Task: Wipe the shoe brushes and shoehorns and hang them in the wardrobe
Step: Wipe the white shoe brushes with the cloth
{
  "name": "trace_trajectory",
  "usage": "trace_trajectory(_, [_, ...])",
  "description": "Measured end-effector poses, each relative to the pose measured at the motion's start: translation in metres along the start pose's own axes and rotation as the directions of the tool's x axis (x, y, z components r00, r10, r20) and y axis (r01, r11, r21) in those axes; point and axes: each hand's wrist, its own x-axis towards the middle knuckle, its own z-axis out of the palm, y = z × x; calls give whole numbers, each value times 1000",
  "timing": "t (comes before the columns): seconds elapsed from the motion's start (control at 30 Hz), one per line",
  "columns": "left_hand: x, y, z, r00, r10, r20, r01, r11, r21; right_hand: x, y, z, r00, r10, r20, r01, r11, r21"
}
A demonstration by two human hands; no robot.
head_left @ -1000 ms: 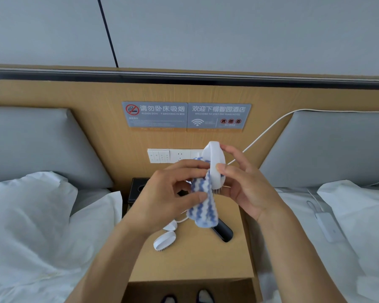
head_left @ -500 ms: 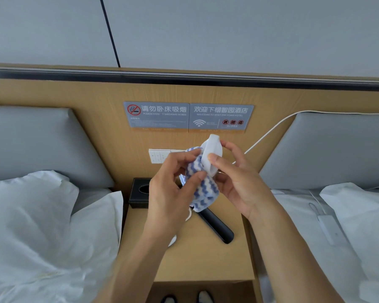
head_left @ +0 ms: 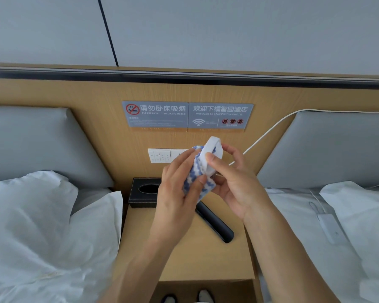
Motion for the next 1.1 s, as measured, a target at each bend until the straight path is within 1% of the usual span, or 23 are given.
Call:
trace_trajectory(0.1, [8,1,-9,999,31,3,-31,999,-18,-1,-2,1,999,-47,21,48,998,-49])
trace_trajectory(0.23, [19,8,-21,999,13,43,-12,1000,-16,0,-4,2,991,-124,41,129,980,-153])
trace_trajectory(0.3, [22,9,-26,998,13,60,-12,1000,-8,-1,-5,1,988,-136,79,146,979,-139])
trace_trajectory(0.4, [26,10,-31,998,15,68,-15,1000,-4,0,-9,-2,984,-120,130,134,985,-107])
trace_trajectory(0.53, [23,11,-30,999,-2,42,2,1000,4,3,-5,-5,982,-182,56,190,957,-218])
trace_trajectory(0.6, [22,11,-29,999,-44,12,44,999,-10,3,-1,-6,972,-235,27,232,929,-289])
trace_trajectory(0.7, [22,10,-29,996,-91,-3,91,996,-6,3,3,-9,949,-313,38,295,841,-454])
trace_trajectory(0.83, [30,14,-33,982,-186,13,187,982,-38,-2,2,-7,907,-404,123,381,658,-649])
trace_trajectory(0.9, [35,15,-36,980,-196,18,197,979,-50,-3,1,-6,893,-422,156,400,586,-704])
trace_trajectory(1.0, [42,18,-39,980,-197,14,197,974,-115,-3,2,-5,886,-440,146,402,575,-713])
trace_trajectory(1.1, [43,20,-35,979,-204,0,201,963,-178,-2,4,-7,901,-430,58,343,624,-702])
